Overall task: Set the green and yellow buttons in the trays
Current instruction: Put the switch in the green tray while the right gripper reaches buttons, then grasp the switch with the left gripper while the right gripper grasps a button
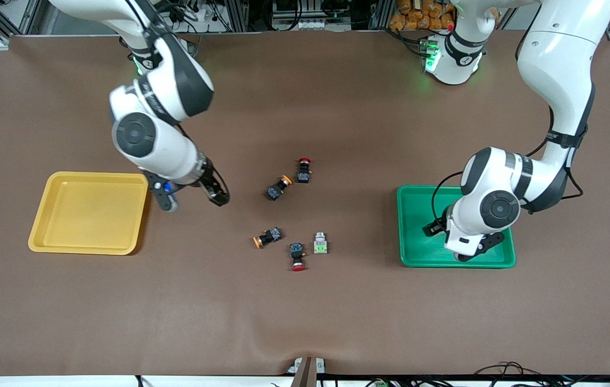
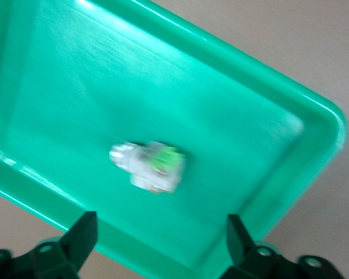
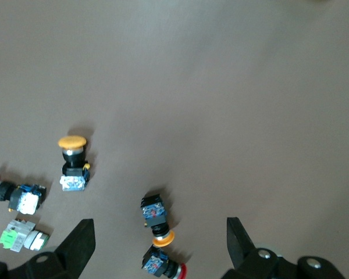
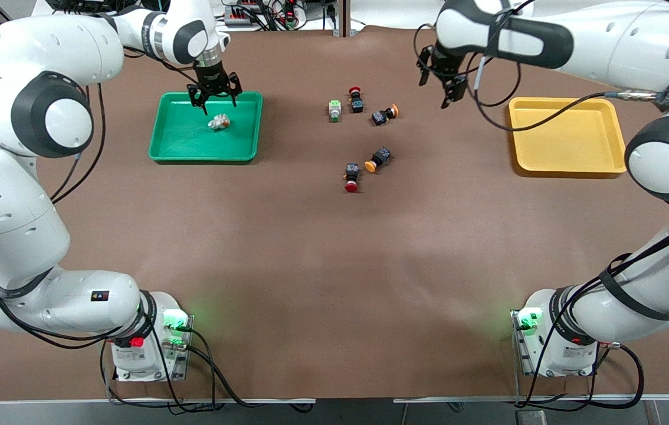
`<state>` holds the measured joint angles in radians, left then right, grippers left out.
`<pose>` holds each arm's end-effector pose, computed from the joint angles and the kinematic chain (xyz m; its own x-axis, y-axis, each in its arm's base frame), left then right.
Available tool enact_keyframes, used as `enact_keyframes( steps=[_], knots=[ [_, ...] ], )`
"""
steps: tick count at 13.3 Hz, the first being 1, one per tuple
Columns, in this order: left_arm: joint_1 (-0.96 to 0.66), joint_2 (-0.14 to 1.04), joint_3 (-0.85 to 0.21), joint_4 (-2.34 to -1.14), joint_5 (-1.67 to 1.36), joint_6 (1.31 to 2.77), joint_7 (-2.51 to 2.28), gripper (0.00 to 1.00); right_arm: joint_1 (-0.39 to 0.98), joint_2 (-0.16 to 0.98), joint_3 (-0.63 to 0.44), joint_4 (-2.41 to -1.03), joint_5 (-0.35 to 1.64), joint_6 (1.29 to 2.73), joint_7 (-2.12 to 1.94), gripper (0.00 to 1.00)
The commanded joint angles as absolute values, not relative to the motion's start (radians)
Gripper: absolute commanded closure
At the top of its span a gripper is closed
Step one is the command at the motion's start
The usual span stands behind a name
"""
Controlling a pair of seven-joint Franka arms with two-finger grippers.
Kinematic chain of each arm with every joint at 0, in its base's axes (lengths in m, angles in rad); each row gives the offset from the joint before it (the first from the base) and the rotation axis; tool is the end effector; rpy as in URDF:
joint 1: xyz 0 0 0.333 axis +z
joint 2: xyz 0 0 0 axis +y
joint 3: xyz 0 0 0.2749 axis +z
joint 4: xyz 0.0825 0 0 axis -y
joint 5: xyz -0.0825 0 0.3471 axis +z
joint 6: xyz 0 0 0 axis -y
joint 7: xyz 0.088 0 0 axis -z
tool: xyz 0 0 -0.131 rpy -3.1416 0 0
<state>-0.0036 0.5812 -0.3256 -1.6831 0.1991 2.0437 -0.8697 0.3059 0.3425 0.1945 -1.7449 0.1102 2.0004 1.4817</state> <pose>0.5763 -0.1686 0.2268 0.8815 0.4532 -0.1328 0.4383 -0.8898 -0.1273 0.5157 0.2851 0.3309 0.4941 -0.8532 -0.1673 -0.8570 -0.5103 0.0713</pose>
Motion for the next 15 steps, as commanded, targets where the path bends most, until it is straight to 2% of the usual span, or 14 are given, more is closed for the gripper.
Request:
enact_keyframes(
  steps=[1, 4, 7, 9, 14, 15],
  knots=[
    [-0.032, 0.572, -0.388, -1.652, 0.204, 2.046, -0.964, 0.0, 0.328, 0.391, 0.218, -1.794, 0.094, 2.133, 1.519, 0.0],
    [-0.145, 0.679, -0.408, -1.531, 0.202, 2.092, -1.072, 0.0, 0.365, 0.429, 0.218, -1.85, 0.091, 2.278, 1.563, 0.0],
    [-0.235, 0.756, -0.373, -1.496, 0.209, 2.292, -1.043, 0.0, 0.411, 0.498, 0.218, -1.848, 0.06, 2.38, 1.627, 0.0],
    [-0.261, 0.799, -0.361, -1.482, 0.207, 2.438, -0.996, 0.0, 0.428, 0.547, 0.218, -1.848, -0.041, 2.416, 1.699, 0.0],
    [-0.374, 0.925, -0.299, -1.322, 0.204, 2.549, -0.979, 0.0, 0.472, 0.612, 0.222, -1.845, -0.135, 2.45, 1.833, 0.0],
    [-0.38, 0.937, -0.296, -1.322, 0.203, 2.607, -0.982, 0.0, 0.474, 0.615, 0.225, -1.845, -0.135, 2.45, 1.835, 0.06]
  ],
)
